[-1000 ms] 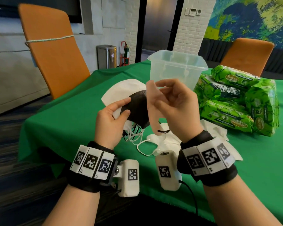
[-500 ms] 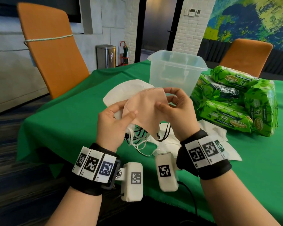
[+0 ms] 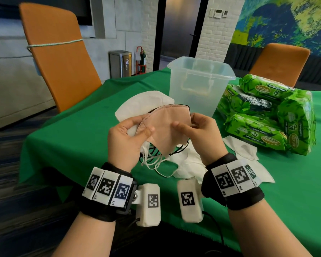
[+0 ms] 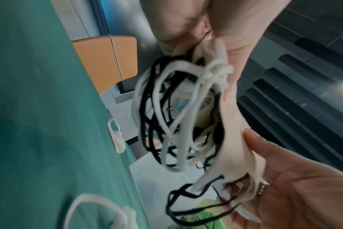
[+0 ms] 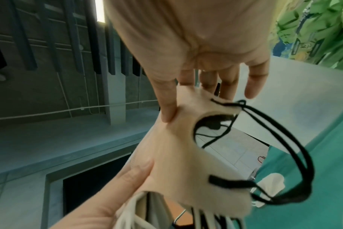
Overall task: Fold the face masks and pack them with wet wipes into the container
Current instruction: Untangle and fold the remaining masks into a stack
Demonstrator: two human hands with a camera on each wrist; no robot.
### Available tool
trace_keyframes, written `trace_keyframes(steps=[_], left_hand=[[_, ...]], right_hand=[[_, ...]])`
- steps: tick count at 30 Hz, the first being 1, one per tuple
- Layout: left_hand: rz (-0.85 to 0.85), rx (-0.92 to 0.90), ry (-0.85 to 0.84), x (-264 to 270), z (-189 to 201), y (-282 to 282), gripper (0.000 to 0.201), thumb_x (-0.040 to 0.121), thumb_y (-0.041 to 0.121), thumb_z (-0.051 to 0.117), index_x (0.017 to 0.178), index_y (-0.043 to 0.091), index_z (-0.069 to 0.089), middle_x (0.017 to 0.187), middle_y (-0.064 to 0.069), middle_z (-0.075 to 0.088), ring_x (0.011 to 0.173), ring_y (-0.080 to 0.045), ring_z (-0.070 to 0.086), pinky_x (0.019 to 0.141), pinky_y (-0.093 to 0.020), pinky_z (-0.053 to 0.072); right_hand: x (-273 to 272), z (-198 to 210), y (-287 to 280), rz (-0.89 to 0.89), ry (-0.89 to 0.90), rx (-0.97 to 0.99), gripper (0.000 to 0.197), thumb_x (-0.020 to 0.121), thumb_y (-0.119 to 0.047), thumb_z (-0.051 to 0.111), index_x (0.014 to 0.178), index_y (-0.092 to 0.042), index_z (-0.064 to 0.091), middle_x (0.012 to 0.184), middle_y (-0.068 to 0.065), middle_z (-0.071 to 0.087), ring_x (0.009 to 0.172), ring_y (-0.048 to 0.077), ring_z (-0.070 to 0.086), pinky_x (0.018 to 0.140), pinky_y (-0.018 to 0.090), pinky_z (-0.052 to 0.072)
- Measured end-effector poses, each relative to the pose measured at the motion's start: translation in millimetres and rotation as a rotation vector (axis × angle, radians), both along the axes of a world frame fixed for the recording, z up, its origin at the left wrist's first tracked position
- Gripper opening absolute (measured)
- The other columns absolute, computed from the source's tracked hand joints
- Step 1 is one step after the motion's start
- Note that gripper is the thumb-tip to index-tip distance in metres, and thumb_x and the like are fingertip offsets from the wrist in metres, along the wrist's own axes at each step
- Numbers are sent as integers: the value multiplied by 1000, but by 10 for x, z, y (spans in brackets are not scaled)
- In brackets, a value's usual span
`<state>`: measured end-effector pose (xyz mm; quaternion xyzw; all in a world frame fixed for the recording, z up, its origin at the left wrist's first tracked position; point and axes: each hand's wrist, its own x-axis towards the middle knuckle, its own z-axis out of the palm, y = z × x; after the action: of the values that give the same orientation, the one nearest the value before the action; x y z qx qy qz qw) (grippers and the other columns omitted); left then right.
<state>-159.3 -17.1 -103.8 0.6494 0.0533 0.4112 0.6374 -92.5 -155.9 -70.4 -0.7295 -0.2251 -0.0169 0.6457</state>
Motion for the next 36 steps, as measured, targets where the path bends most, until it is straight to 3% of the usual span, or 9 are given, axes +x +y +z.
trace_keyframes(steps=[6,10,11,12,15,20,27,32,36], left_hand=[[37,65,75,-19,-26,22,33,86,3,62,96,34,63,105,11,67,100,-12,64,97,-30,47],[36,99,91,-54,2,-23,33,90,0,55,109,27,62,102,-14,69,68,-27,57,67,-40,48],[12,104,90,-63,16,-47,31,91,3,55,109,27,62,111,-4,49,65,-26,57,63,-43,47],[-24,99,78,-64,20,-72,28,91,6,56,107,28,62,71,14,57,61,-14,61,60,-34,50],[-204,-10,11,-73,52,-167,20,86,31,59,104,23,63,108,7,67,96,9,61,84,-9,44],[-331,-133,-71,-108,59,-212,29,82,41,55,91,15,65,80,9,73,81,-1,65,73,-13,48],[-123,-145,66,-4,-33,-76,13,80,22,61,77,24,74,80,2,72,85,-20,63,87,-44,50],[-193,-129,97,0,-39,-124,12,84,19,58,81,18,70,85,-6,72,88,-21,64,84,-38,49],[-300,-71,91,-38,-22,-131,25,84,16,53,73,25,75,77,7,72,79,-7,63,72,-20,48]], right_hand=[[40,21,-90,-139,-66,84,27,68,-17,69,57,-14,45,58,4,41,58,17,35,55,28,29],[-11,129,-152,-408,-265,70,29,65,-21,58,52,-23,31,45,-12,33,49,7,28,52,26,25],[-44,151,-144,-456,-342,49,31,68,-19,59,53,-24,31,46,-12,34,47,6,31,51,23,26],[-82,164,-119,-481,-424,27,32,70,-18,60,55,-24,33,49,-12,37,48,5,35,50,20,26],[-205,117,43,-396,-610,-105,18,71,-19,61,66,-20,43,63,-7,45,59,9,40,59,28,32],[-336,13,166,16,-529,-252,31,86,-34,48,87,-11,68,86,-1,58,82,11,52,76,13,38],[-219,66,30,203,-242,-219,33,82,0,47,102,-21,64,90,-3,68,88,9,64,85,26,49],[-153,163,2,-120,-458,-361,28,83,-13,59,106,-29,67,101,-1,60,98,22,56,90,50,41],[-88,230,-24,-69,-440,-431,23,81,-22,67,101,-34,66,96,-1,52,100,25,50,92,52,38]])
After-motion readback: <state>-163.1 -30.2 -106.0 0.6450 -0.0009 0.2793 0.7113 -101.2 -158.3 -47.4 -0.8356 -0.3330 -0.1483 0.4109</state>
